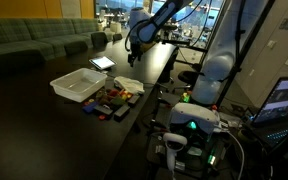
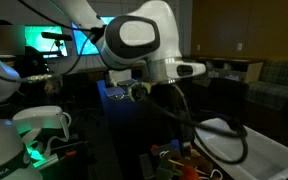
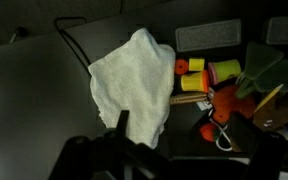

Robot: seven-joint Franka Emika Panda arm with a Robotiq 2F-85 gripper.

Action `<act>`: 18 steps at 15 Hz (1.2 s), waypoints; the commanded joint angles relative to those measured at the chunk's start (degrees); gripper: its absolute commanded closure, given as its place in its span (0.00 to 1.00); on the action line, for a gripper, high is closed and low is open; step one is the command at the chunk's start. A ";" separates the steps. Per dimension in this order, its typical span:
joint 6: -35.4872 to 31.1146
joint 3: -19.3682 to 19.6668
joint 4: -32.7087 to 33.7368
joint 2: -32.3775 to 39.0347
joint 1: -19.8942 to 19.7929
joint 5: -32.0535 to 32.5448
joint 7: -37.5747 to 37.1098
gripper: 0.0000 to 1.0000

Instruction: Use the cloth to push the objects on the table to the left, then put it in the box

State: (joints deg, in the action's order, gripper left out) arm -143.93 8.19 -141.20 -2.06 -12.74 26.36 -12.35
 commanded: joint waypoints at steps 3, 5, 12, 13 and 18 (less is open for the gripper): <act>-14.23 5.74 5.30 17.76 -1.17 0.02 -0.54 0.00; -17.50 7.02 7.68 23.82 -1.00 -3.27 1.41 0.00; -19.58 2.94 20.67 41.11 -5.00 -18.73 10.39 0.00; -19.23 2.51 22.85 43.04 -5.62 -20.15 11.14 0.00; -17.88 0.77 32.75 50.58 -9.28 -24.81 14.04 0.00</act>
State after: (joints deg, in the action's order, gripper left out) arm -163.19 10.12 -115.51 43.88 -19.83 4.26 -0.75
